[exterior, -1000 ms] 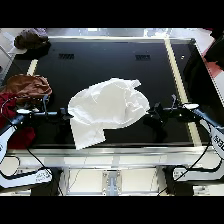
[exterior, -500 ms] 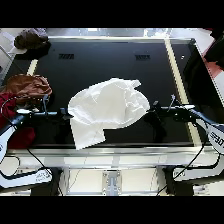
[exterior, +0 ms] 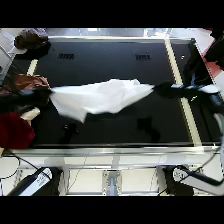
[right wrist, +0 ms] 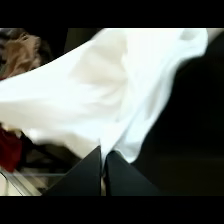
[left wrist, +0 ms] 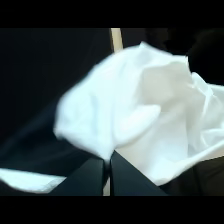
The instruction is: Fold the shirts.
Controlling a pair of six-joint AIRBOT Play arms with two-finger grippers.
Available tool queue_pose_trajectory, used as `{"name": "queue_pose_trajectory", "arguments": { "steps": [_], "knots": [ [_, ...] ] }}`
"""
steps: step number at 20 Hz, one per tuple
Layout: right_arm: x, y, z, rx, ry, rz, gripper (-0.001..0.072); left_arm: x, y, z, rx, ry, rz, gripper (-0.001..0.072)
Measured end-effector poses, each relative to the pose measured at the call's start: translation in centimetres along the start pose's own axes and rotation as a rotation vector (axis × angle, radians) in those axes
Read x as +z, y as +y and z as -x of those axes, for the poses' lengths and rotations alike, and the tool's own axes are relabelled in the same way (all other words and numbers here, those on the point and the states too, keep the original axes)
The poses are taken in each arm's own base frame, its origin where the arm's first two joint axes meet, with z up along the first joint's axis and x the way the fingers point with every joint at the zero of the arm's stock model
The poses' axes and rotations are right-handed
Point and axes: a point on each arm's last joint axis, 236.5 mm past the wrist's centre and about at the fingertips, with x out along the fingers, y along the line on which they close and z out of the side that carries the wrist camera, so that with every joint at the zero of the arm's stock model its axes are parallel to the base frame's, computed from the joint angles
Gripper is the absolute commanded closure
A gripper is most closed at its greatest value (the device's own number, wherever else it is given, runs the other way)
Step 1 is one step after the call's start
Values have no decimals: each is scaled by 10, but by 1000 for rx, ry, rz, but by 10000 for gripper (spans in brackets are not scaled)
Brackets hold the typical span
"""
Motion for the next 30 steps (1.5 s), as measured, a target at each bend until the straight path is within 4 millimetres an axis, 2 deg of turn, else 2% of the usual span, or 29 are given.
{"name": "queue_pose_trajectory", "arguments": {
  "steps": [3,6,7,9,11,13,14,16,17,20,23,26,28,30],
  "knots": [
    [14,92,72,-53,-43,351,694,72,-61,80,35,-253,-191,694],
    [17,183,150,-193,-196,683,695,113,-136,158,87,-476,-392,694],
    [18,210,177,-264,-269,776,695,125,-158,185,123,-556,-453,694],
    [21,253,228,-403,-418,899,695,143,-191,230,208,-688,-523,694],
    [19,282,270,-526,-527,963,695,153,-216,264,269,-782,-564,695],
    [18,286,294,-620,-564,961,694,159,-225,277,296,-814,-568,695],
    [19,280,295,-641,-548,943,694,160,-220,275,296,-796,-549,695],
    [26,247,284,-667,-459,866,694,160,-194,252,267,-689,-469,695],
    [32,225,273,-670,-403,816,694,159,-175,235,240,-618,-412,696],
    [46,146,222,-628,-203,645,695,149,-124,171,132,-386,-268,696],
    [58,69,160,-550,-45,484,695,120,-82,80,45,-121,-175,696],
    [71,8,97,-484,39,376,695,86,-30,-17,104,87,-123,695],
    [75,-29,48,-454,76,329,695,78,5,-71,181,114,-94,696],
    [82,-60,4,-446,75,303,694,75,34,-116,238,95,-85,695]
  ]
}}
